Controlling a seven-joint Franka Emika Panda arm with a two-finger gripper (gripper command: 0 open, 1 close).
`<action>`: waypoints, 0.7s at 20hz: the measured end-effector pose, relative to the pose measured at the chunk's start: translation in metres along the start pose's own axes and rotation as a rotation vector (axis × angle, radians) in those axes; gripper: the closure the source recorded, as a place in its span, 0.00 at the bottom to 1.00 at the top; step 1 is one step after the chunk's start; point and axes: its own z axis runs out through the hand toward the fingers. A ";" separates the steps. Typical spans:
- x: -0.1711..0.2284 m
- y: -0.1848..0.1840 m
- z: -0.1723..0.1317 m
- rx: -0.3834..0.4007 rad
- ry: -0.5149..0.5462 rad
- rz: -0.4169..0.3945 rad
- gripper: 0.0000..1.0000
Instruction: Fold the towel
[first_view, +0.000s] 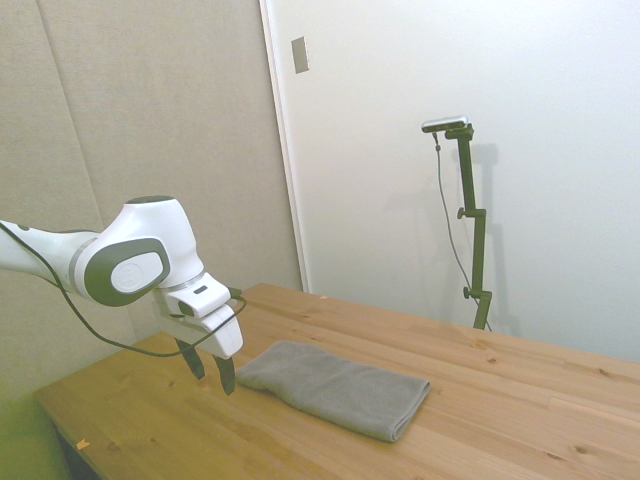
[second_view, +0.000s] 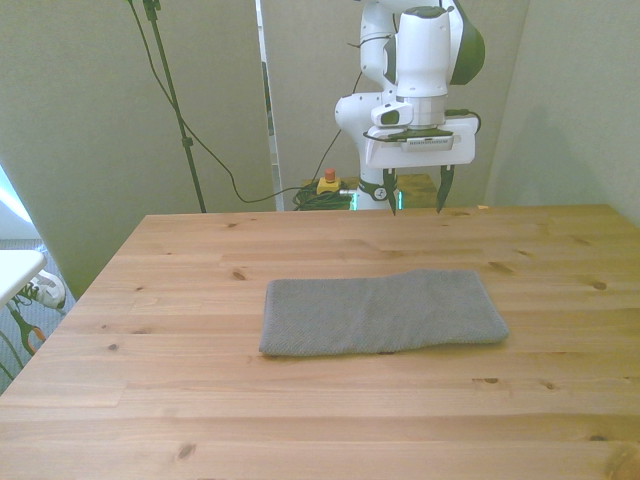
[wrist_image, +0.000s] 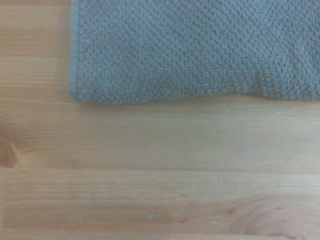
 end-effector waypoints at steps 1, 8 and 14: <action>0.000 0.000 0.000 0.001 -0.002 0.001 0.00; 0.008 -0.024 -0.009 0.020 0.040 0.058 0.00; 0.013 -0.097 0.003 -0.079 0.174 0.044 0.00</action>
